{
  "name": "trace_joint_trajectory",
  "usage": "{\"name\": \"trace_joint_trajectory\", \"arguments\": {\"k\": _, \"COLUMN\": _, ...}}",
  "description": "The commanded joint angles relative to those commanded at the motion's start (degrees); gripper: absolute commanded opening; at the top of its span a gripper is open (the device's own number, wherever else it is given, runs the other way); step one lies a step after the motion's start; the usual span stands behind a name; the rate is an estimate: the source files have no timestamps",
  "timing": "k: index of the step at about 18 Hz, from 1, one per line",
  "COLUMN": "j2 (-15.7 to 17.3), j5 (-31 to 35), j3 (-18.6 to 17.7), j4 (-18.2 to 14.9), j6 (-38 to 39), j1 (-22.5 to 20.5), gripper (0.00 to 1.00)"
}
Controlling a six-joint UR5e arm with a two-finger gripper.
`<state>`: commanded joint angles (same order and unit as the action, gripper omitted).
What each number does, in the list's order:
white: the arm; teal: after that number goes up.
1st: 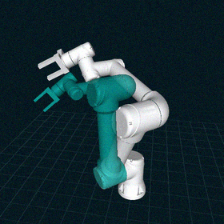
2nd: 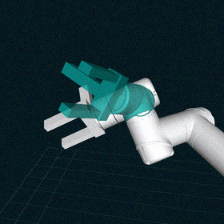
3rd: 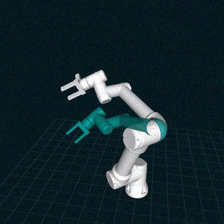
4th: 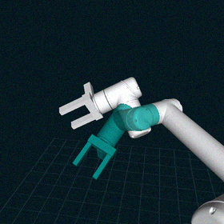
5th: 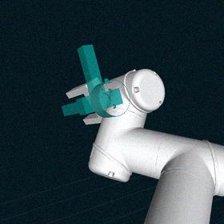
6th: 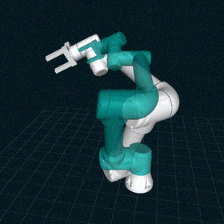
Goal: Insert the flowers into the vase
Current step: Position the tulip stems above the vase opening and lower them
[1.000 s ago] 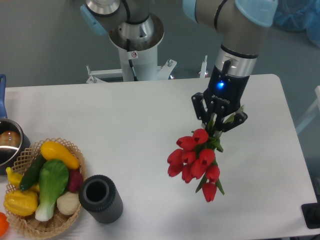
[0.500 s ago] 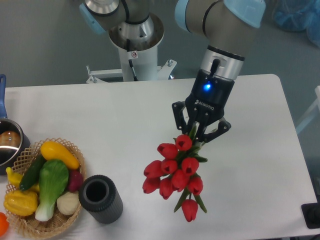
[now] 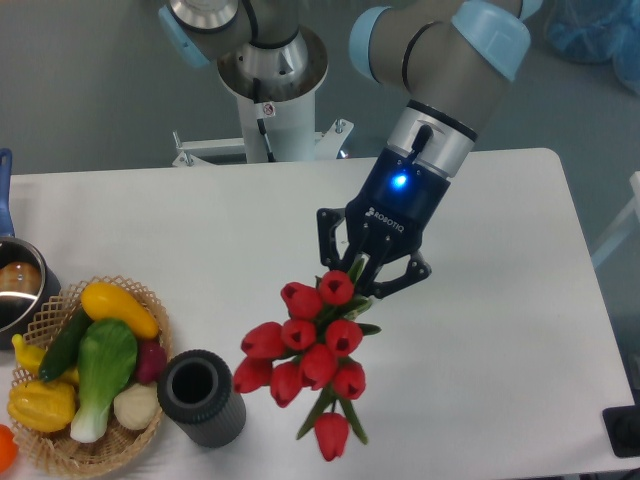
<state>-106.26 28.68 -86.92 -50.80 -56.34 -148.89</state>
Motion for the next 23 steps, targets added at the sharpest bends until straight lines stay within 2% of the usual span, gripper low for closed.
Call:
{"name": "trace_joint_trajectory", "arguments": {"k": 3, "j2": -1.05, "j5": -10.37, "j3": 0.26, "j4": 0.88, "j6": -0.09, "j1": 0.01, "gripper": 0.00}}
{"name": "trace_joint_trajectory", "arguments": {"k": 5, "j2": -1.93, "j5": -14.43, "j3": 0.87, "j4": 0.97, "j6": -0.09, "j1": 0.09, "gripper": 0.00}}
{"name": "trace_joint_trajectory", "arguments": {"k": 10, "j2": -3.95, "j5": -16.90, "j3": 1.84, "j4": 1.06, "j6": -1.31, "j1": 1.41, "gripper": 0.00}}
{"name": "trace_joint_trajectory", "arguments": {"k": 16, "j2": -7.12, "j5": -21.83, "j3": 5.36, "j4": 1.06, "j6": -1.50, "j1": 3.16, "gripper": 0.00}}
{"name": "trace_joint_trajectory", "arguments": {"k": 23, "j2": -9.49, "j5": -25.34, "j3": 5.89, "j4": 1.06, "j6": -6.06, "j1": 4.57, "gripper": 0.00}}
